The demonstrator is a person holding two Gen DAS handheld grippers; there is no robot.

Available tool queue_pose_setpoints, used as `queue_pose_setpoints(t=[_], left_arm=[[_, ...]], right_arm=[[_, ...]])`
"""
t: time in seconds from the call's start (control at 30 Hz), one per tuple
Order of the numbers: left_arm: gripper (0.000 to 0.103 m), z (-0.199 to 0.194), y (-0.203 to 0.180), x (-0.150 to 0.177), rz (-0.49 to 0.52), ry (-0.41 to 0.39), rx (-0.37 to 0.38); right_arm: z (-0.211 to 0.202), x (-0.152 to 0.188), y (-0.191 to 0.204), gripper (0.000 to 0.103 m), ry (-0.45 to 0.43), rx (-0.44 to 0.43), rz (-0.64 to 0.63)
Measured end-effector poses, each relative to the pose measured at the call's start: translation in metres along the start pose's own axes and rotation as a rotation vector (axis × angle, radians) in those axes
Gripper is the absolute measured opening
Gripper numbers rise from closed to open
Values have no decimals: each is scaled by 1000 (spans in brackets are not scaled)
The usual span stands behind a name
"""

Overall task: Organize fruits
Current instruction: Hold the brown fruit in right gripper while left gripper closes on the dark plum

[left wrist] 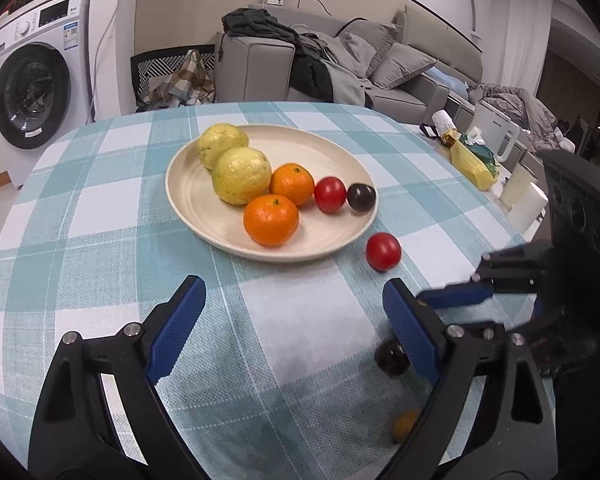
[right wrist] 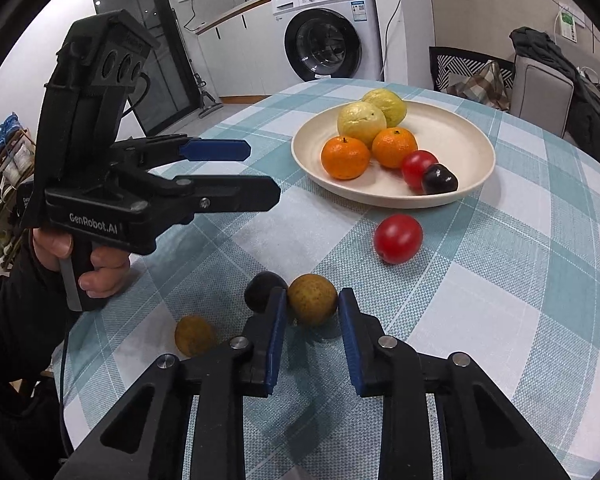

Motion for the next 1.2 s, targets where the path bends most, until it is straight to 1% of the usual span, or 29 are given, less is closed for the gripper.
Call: queue_pose_setpoints(t=[0.1, 0.23, 0.3, 0.43, 0.53, 0.6, 0.63, 0.73, 0.77, 0.8, 0.83, 0.9, 0.97, 1.07, 1.2], left_arm=[[89, -2, -5, 9, -3, 29, 43], [89, -5, -18, 15, 21, 49, 73], [83, -6, -27, 18, 51, 60, 77], [76, -5, -45, 26, 87, 101, 108], [67, -2, -56, 31, 117, 129, 126], [58, 0, -63, 36, 142, 148, 129], [56, 1, -67, 38, 153, 156, 129], [50, 3, -72, 42, 172, 164, 126], [46, 3, -73, 43, 176, 165, 126], [44, 4, -73, 43, 177, 165, 126], [43, 4, -73, 43, 175, 164, 125], [34, 4, -73, 45, 183, 167, 124], [27, 5, -73, 48, 201, 173, 123], [24, 3, -73, 48, 210, 166, 135], [23, 4, -71, 48, 195, 160, 138]], right_arm=[[-4, -4, -6, 27, -31, 9, 23], [-9, -9, -16, 27, -65, 33, 55], [-10, -11, -18, 27, -77, 42, 63], [-13, -16, -22, 27, -101, 54, 78], [-15, -18, -26, 27, -112, 67, 92], [-17, -18, -27, 27, -119, 66, 99], [-17, -18, -27, 27, -122, 61, 101], [-18, -18, -28, 27, -122, 63, 106], [-17, -18, -28, 27, -122, 65, 105], [-18, -18, -28, 27, -123, 66, 106], [-18, -17, -28, 27, -123, 64, 106], [-18, -17, -27, 27, -118, 59, 104], [-17, -16, -26, 27, -112, 59, 102], [-17, -16, -26, 27, -112, 58, 99], [-17, -15, -25, 27, -111, 50, 99]])
Point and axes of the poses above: each gripper's, at about its wrist camera, not at the fingertips, and z roughly the way its jaws point, y to its left, x to its underside, the point moved 4 cm from there along z, roughly the way its jaws point, and after that the axes turned 13 degrees about -y, right-handed, at the moved point
